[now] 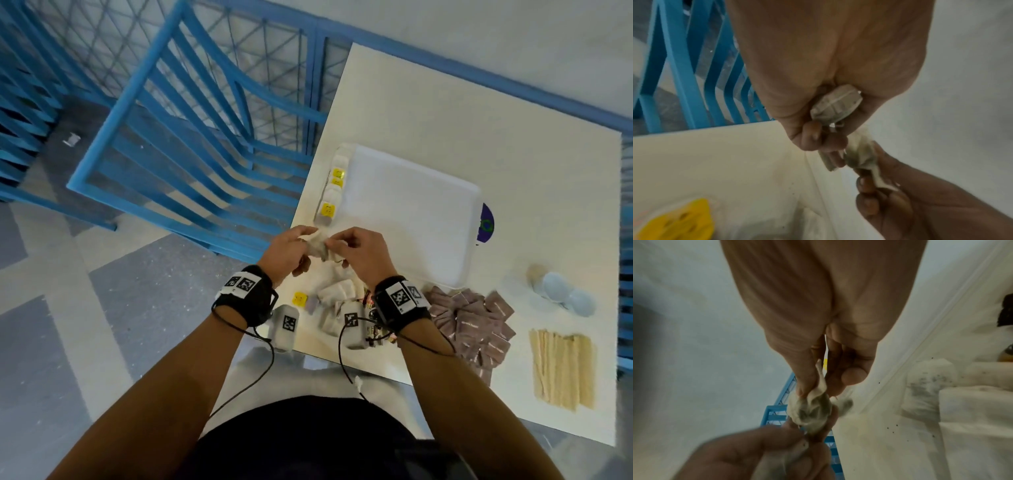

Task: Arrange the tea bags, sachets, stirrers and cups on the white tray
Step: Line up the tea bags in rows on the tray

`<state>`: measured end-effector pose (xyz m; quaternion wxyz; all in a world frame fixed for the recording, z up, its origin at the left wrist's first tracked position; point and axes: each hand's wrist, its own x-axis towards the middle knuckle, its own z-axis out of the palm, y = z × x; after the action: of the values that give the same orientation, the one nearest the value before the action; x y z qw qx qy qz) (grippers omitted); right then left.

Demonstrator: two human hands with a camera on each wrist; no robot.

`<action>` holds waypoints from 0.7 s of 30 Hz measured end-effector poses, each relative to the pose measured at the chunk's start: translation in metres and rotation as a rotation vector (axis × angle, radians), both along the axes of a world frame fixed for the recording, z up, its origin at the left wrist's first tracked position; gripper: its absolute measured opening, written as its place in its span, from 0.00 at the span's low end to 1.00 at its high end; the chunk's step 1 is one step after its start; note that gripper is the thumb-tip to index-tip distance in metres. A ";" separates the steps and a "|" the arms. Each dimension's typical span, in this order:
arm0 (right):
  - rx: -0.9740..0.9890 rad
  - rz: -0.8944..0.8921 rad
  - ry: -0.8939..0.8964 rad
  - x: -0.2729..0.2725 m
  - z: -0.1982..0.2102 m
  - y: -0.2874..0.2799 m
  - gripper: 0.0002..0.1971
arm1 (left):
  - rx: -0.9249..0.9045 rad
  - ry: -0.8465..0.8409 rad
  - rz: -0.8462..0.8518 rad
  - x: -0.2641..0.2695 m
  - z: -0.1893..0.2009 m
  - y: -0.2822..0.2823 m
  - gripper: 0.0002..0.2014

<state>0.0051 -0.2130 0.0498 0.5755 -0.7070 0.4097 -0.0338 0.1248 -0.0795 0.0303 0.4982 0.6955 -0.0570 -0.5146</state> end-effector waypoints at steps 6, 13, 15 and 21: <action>0.057 -0.069 -0.028 0.004 -0.002 -0.001 0.06 | -0.088 0.000 0.042 -0.003 -0.001 -0.007 0.15; 0.141 -0.096 0.009 0.009 -0.006 -0.003 0.09 | -0.087 -0.042 0.108 0.006 -0.008 -0.003 0.21; 0.059 -0.078 0.000 0.012 -0.006 -0.005 0.05 | -0.058 -0.033 0.076 0.007 -0.010 0.000 0.21; 0.059 -0.069 0.026 0.023 -0.014 -0.001 0.13 | -0.056 0.002 0.150 0.009 -0.014 -0.002 0.14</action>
<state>0.0285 -0.2143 0.0363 0.5893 -0.6755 0.4419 -0.0324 0.1340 -0.0813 0.0165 0.5545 0.6833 -0.0187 -0.4747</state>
